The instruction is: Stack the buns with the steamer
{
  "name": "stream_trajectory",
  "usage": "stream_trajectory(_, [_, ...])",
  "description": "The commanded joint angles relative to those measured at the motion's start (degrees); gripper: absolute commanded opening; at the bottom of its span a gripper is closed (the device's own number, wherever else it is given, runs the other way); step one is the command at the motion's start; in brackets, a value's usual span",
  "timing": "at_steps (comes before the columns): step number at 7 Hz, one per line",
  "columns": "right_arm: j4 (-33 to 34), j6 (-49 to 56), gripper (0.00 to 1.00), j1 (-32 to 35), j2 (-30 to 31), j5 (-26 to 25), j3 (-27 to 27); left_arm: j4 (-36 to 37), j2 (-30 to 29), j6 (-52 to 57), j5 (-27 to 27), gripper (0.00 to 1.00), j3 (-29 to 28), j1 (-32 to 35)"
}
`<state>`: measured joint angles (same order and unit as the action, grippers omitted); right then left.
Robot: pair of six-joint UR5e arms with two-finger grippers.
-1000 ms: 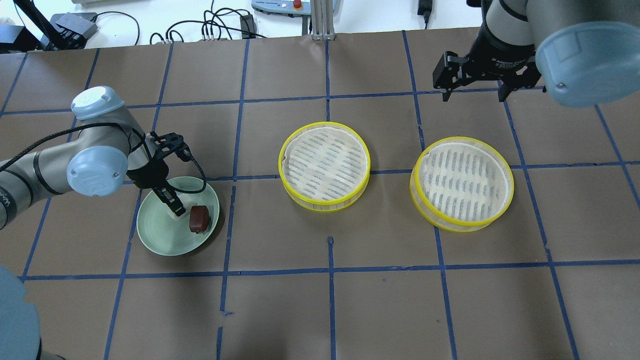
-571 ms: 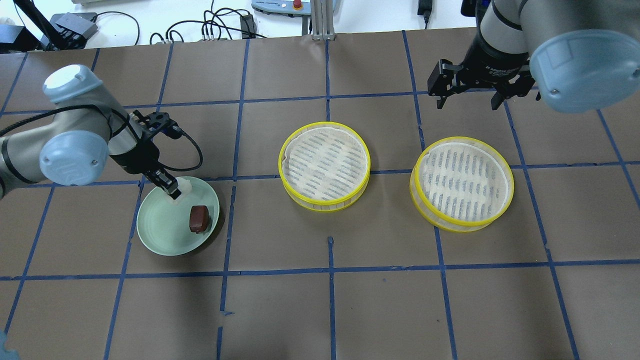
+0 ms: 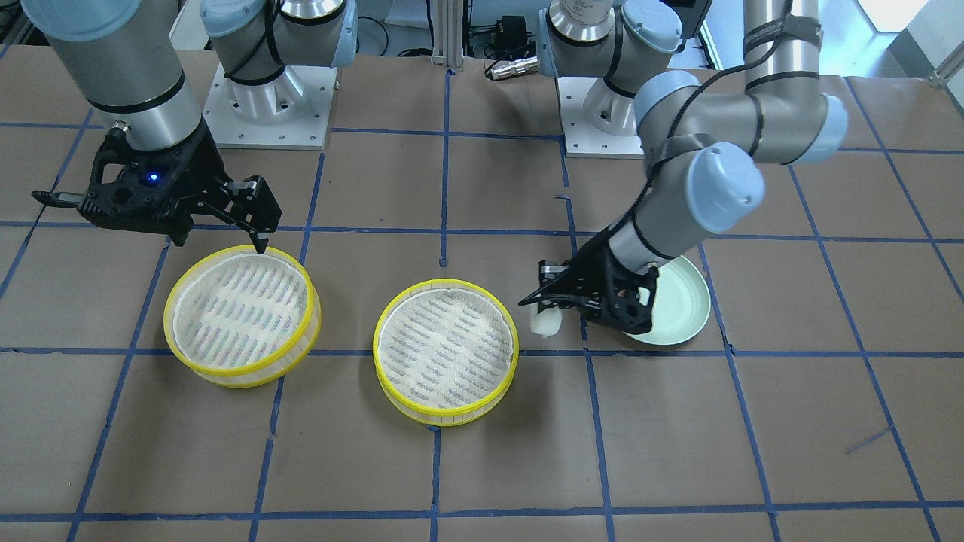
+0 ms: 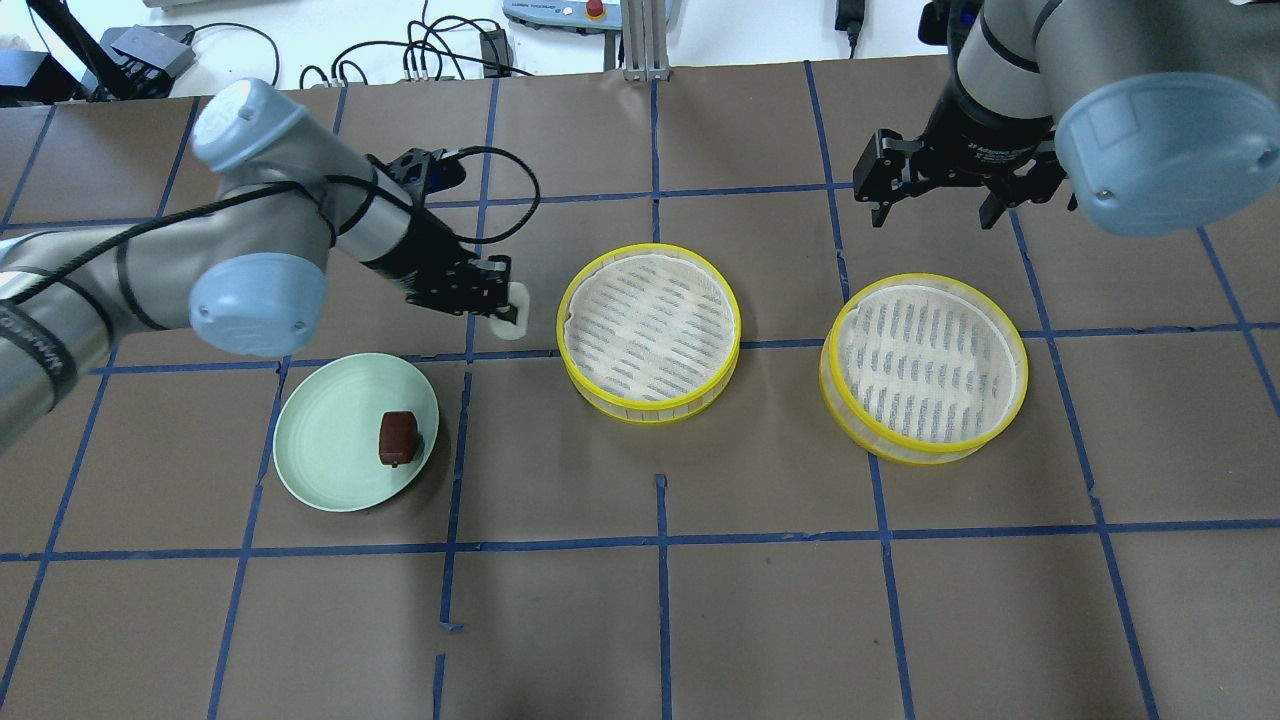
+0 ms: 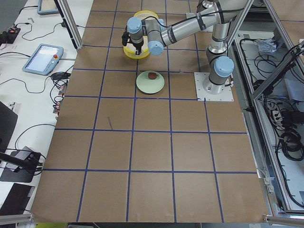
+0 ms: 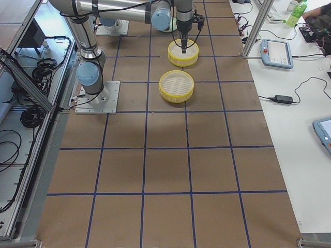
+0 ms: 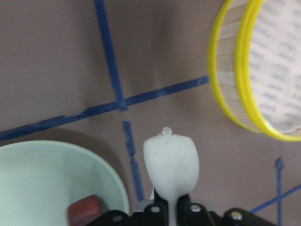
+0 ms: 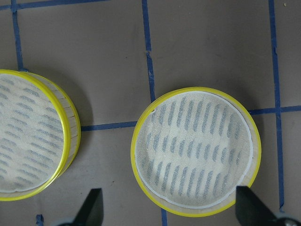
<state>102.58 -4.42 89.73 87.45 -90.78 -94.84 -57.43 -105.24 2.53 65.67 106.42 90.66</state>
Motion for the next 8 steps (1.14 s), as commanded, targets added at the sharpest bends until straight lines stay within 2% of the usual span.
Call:
stream_trajectory(1, [-0.27,0.03,1.00,-0.08,0.44,-0.10,0.26,13.63,-8.03,-9.12,0.84,0.46,-3.21,8.63])
stream_trajectory(2, [-0.18,0.11,1.00,0.09,0.53,0.08,0.00,13.22,-8.05,-9.38,4.43,0.99,-3.93,8.83])
stream_trajectory(3, [-0.27,0.03,1.00,0.27,0.53,1.38,0.00,12.35,-7.70,-9.13,4.64,1.00,-4.02,8.83])
stream_trajectory(8, [0.08,-0.06,1.00,0.18,0.44,1.48,-0.88,10.05,-6.82,-8.68,4.64,1.00,-4.20,8.74])
